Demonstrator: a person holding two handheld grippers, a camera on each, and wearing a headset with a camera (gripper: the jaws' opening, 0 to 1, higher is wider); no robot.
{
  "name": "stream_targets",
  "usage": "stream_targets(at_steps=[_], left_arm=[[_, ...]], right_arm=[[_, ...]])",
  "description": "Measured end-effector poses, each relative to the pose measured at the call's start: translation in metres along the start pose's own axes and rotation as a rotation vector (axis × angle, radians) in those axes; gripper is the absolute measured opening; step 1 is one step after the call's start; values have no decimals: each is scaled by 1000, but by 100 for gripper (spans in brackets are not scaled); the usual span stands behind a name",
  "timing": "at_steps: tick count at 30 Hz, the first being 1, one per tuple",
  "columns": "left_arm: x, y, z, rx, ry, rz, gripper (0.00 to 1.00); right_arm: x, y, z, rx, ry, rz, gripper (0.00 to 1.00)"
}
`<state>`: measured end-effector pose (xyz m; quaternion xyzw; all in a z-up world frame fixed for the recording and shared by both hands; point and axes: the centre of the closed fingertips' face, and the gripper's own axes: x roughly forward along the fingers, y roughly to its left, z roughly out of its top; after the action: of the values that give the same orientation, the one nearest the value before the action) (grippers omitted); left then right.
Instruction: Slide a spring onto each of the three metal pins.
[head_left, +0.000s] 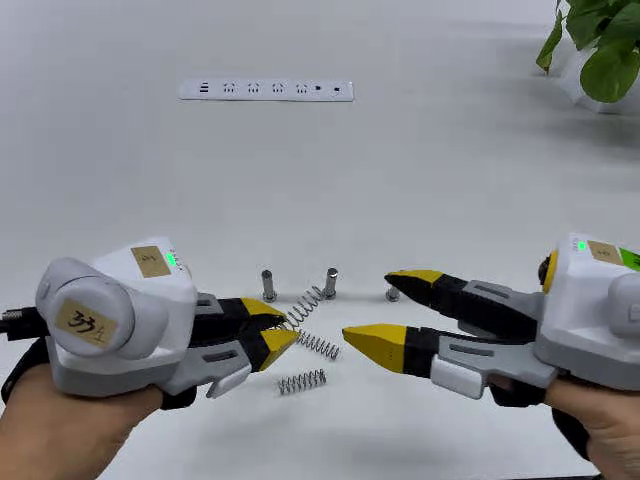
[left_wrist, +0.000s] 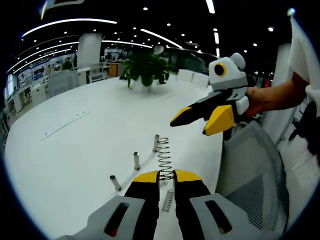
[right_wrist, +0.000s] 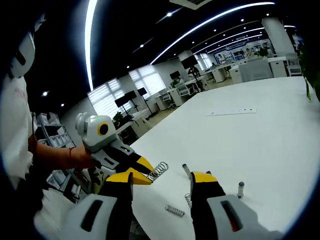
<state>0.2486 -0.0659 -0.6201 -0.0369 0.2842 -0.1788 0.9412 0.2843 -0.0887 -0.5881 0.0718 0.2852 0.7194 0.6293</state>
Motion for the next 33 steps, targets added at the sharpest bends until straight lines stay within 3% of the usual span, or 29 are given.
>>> stream_targets(at_steps=[5,10,19,25,33], left_arm=[[1,-8,20,-44,-98,-29,10],[2,-15,31,-65,-150,-44,10],[4,-20,41,-83,-195,-68,10],[5,-22,42,-77,-198,-75,10],[7,-22,42,-80,-200,-87,10]], right_arm=[[7,-3,16,121,-87,-12,34],[9,-1,21,148,-103,-1,29],[11,2,28,210,-129,29,20],[9,1,29,214,-134,32,12],[10,8,31,171,-110,45,12]])
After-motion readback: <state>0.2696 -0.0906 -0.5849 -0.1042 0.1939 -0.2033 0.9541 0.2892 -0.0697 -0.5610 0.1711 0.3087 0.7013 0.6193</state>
